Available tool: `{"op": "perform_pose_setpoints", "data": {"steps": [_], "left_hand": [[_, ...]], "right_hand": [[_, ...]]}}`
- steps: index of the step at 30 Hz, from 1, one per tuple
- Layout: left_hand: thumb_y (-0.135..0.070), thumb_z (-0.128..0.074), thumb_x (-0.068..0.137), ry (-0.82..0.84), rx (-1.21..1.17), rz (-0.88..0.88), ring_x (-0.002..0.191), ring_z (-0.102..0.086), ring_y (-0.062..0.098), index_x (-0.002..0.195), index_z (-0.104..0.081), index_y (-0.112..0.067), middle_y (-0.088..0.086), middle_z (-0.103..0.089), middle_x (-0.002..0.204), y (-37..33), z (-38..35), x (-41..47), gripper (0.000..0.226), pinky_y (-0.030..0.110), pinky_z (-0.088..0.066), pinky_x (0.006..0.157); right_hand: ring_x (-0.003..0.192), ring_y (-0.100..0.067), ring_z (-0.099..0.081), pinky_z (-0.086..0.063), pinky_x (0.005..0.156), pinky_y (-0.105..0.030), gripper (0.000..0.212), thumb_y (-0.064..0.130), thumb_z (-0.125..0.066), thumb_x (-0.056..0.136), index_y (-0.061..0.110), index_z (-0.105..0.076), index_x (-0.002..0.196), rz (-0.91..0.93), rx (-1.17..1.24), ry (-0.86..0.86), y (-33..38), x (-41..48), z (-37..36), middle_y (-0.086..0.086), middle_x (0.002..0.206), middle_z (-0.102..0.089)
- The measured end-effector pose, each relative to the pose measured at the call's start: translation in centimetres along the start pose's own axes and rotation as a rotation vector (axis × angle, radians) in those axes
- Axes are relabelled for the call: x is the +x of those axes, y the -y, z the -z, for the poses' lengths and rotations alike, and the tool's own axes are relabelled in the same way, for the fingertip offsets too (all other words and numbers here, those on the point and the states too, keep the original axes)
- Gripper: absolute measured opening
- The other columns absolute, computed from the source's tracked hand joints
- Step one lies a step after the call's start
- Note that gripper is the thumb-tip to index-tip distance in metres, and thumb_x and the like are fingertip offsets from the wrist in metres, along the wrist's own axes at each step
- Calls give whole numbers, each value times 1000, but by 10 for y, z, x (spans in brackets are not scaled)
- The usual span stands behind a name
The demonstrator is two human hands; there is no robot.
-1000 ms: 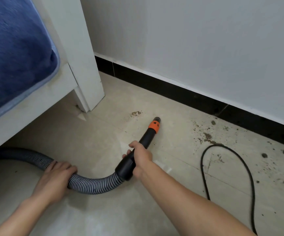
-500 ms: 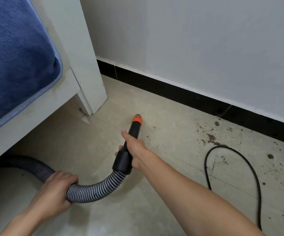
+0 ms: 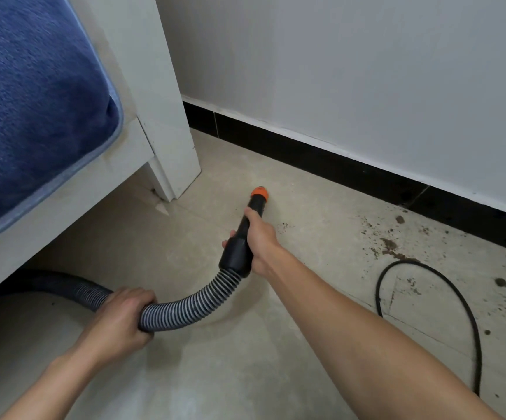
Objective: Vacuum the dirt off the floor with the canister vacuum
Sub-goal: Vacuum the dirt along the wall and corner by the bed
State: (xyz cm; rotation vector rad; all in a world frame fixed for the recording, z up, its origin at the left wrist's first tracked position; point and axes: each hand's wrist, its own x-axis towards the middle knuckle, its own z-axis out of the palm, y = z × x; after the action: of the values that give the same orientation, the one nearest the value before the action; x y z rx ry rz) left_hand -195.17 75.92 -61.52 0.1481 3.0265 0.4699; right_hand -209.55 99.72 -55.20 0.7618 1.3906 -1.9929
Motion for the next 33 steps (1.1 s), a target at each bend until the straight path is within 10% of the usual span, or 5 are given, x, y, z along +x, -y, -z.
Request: {"op": "perform_pose_setpoints", "data": {"steps": [8, 15, 25, 29, 33], "left_hand": [[-18, -68, 40, 18, 79, -52, 73, -48, 10, 74, -49, -34, -14, -50, 77, 43, 11, -42, 43, 24, -33, 75], [-20, -68, 40, -19, 63, 67, 72, -58, 22, 78, -55, -32, -10, -55, 76, 35, 6, -32, 42, 33, -39, 70], [-22, -76, 37, 29, 127, 33, 72, -50, 9, 73, -41, -42, -18, -47, 74, 32, 15, -48, 54, 39, -44, 84], [-5, -91, 28, 93, 151, 235, 106, -59, 38, 86, -68, -22, 15, -63, 113, 44, 14, -57, 65, 53, -51, 79], [6, -81, 63, 16, -40, 531, 139, -26, 48, 130, -58, -12, 31, -22, 153, 30, 18, -45, 74, 53, -31, 110]], "right_hand": [[68, -27, -61, -58, 88, -52, 26, 43, -54, 97, 17, -50, 93, -73, -34, 28, -70, -20, -41, -11, 76, -62], [62, -22, -61, -59, 76, -41, 32, 44, -51, 99, 12, -54, 102, 36, 51, -144, -48, -3, -36, -5, 64, -63], [73, -27, -62, -60, 85, -47, 23, 42, -52, 98, 20, -49, 93, -54, -12, 51, -69, -16, -57, -10, 82, -63], [79, -27, -68, -59, 80, -40, 33, 48, -49, 98, 16, -52, 106, -1, -19, -65, -105, -22, -61, -9, 85, -69], [73, -25, -69, -59, 75, -38, 35, 50, -48, 99, 17, -52, 108, 34, 89, -180, -94, -20, -49, -6, 82, -72]]}}
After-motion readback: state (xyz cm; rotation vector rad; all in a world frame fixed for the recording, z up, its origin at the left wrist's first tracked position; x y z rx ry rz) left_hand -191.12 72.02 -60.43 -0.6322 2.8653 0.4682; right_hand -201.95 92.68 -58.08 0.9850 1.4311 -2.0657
